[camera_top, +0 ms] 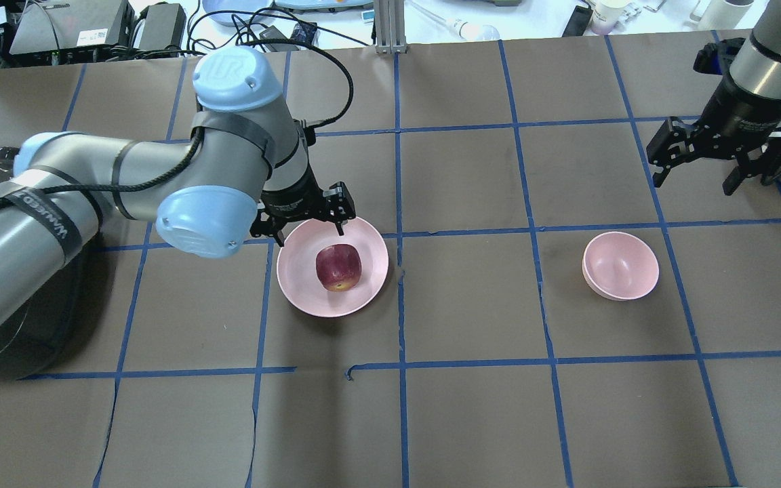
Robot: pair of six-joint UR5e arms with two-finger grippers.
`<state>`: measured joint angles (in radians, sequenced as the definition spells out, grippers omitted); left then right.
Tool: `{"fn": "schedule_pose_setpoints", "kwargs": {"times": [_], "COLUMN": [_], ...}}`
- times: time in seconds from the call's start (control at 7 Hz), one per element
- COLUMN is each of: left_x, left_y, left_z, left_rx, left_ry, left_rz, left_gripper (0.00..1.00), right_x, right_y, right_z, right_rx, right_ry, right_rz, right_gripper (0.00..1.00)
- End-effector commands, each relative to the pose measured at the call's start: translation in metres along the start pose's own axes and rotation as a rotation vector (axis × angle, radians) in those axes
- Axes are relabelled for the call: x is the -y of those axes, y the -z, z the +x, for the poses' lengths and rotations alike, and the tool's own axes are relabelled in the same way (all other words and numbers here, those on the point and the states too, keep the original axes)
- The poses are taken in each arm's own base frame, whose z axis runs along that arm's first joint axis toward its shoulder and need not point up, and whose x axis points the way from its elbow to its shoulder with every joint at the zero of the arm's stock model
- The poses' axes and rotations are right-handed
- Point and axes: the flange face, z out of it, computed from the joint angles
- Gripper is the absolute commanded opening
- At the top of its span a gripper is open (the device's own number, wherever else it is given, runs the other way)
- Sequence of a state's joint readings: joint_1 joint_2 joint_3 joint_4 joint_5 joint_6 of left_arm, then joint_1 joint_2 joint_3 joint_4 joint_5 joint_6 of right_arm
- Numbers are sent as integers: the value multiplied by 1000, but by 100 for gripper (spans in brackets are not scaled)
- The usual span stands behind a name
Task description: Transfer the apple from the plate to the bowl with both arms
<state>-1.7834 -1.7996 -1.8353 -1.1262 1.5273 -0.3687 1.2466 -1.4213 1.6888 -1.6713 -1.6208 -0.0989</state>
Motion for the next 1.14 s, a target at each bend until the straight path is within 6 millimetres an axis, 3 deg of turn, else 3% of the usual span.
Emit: {"fn": "schedule_pose_setpoints", "kwargs": {"times": [0.0, 0.29, 0.43, 0.57, 0.71, 0.86, 1.0], "left_x": [-2, -8, -5, -1, 2, 5, 17], "left_y": [-54, -88, -93, -93, -87, -71, -48], "left_z": [21, 18, 18, 19, 20, 21, 23], "left_rx": [2, 28, 27, 17, 14, 3, -20], "left_ry": [0, 1, 0, -11, -16, -13, 6], "left_rz": [2, -50, -48, -19, -2, 30, 69], "left_gripper": [100, 100, 100, 75, 32, 10, 8], "right_x": [14, 1, -12, -16, -18, -17, -15], "right_y": [-67, -136, -160, -171, -173, -179, -185], "right_z": [18, 31, 29, 25, 25, 24, 24], "right_rx": [14, 28, 85, 137, 137, 143, 146], "right_ry": [-17, 4, -11, -17, -16, -16, -2], "right_rz": [-42, 11, -4, -17, -25, -37, -51], "right_gripper": [100, 100, 100, 100, 100, 81, 28]}}
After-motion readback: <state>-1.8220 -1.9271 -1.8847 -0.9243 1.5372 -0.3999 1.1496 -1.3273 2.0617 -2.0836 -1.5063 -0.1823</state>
